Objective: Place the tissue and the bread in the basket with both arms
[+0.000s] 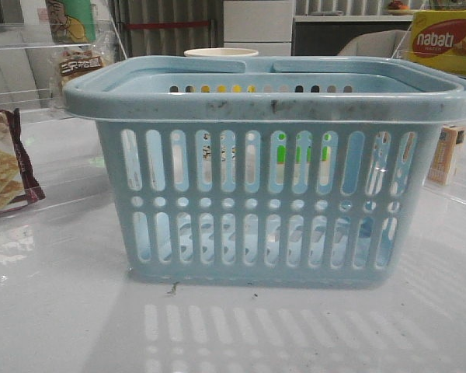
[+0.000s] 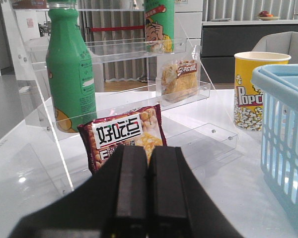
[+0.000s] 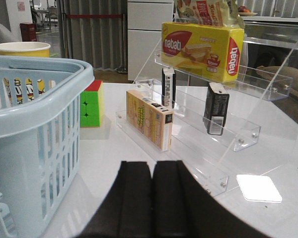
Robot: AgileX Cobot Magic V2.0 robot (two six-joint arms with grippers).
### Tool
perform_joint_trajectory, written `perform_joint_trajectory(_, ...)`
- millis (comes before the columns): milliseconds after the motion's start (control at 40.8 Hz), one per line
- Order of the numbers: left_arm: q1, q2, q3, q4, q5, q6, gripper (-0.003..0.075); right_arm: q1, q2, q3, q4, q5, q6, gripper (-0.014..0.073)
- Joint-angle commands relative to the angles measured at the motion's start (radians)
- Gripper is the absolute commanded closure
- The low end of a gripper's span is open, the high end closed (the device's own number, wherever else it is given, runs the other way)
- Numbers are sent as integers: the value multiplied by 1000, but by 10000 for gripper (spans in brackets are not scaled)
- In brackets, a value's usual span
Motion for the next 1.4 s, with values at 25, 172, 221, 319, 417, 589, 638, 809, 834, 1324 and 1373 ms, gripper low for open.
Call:
perform_joint_trajectory(25, 1, -17, -1, -3, -88, -4, 629, -4, -17, 2, -2, -88, -5, 538)
perform_joint_trajectory(172, 1, -17, -1, -3, -88, -4, 629, -4, -17, 2, -2, -88, -5, 538)
perform_joint_trajectory(221, 1, -17, -1, -3, -88, -4, 629, -4, -17, 2, -2, -88, -5, 538)
perform_joint_trajectory(319, 1, -17, -1, -3, -88, -4, 629, -4, -17, 2, -2, -88, -5, 538)
perform_joint_trajectory(417, 1, -17, -1, -3, -88, -4, 629, -4, -17, 2, -2, -88, -5, 538)
perform_joint_trajectory(589, 1, -17, -1, -3, -88, -4, 629, -4, -17, 2, -2, -91, -5, 538)
perform_joint_trajectory(638, 1, -17, -1, -3, -88, -4, 629, -4, -17, 2, -2, -95, -5, 538)
perform_joint_trajectory(809, 1, -17, -8, -3, -160, -2, 629, -4, -17, -25, -3, -109, -5, 538)
perform_joint_trajectory(834, -2, -17, -17, -6, -175, -2, 629, -4, -17, -39, -3, -102, -5, 538)
perform_joint_trajectory(1324, -8, 141, -571, -9, 112, -2, 629, -4, 191, -627, -7, 248, -5, 538)
perform_joint_trajectory(1373, -8, 181, -627, -17, 153, -2, 629, -4, 233, -676, -7, 293, -5, 538)
